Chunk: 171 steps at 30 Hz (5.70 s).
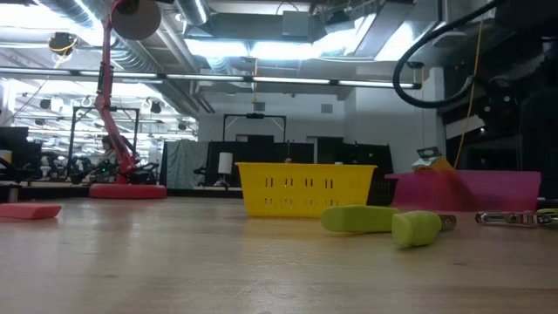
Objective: Pick & Place School Supplies
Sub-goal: Put the right green pliers into the black bin, then put the green pliers into the black bin
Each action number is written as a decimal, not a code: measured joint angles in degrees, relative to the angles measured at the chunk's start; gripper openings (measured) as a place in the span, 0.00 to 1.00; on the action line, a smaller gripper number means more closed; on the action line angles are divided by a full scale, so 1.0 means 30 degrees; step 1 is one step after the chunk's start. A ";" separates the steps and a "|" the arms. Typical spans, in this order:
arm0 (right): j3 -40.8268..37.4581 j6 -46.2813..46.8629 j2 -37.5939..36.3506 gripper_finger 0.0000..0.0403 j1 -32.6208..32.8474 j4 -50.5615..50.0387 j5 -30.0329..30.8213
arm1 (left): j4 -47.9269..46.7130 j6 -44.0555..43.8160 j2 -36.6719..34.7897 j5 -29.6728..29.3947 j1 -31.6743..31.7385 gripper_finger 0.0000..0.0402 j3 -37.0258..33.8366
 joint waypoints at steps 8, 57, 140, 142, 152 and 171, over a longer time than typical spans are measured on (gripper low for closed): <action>-0.1323 0.0899 -0.0004 0.45 0.0093 0.2472 0.0010 | 0.0029 0.0489 -0.1393 -0.0604 0.0000 0.40 -0.0003; 0.7799 -1.6642 0.4045 0.10 -0.9346 0.8938 -0.2200 | 0.0222 -0.3283 0.0441 -0.0478 -0.0036 0.40 -0.0015; 1.0146 -2.1468 0.1710 0.28 -1.1648 -0.4674 -0.3518 | 0.1475 -0.4520 0.0929 -0.2025 0.1294 0.40 -0.0015; 0.9900 -2.2883 0.1676 0.26 -0.9847 -0.4074 -0.3493 | 0.1472 -0.4508 0.0929 -0.2059 0.1318 0.40 -0.0015; 0.6609 -2.5212 0.1790 0.25 -0.5849 0.5096 -0.3517 | 0.1494 -0.4705 0.0929 -0.0685 0.1457 0.40 -0.0015; 0.4093 -2.7701 0.4204 0.45 -0.4942 1.0055 -0.3233 | 0.1592 -0.4721 0.0928 0.1188 0.1362 0.40 -0.0015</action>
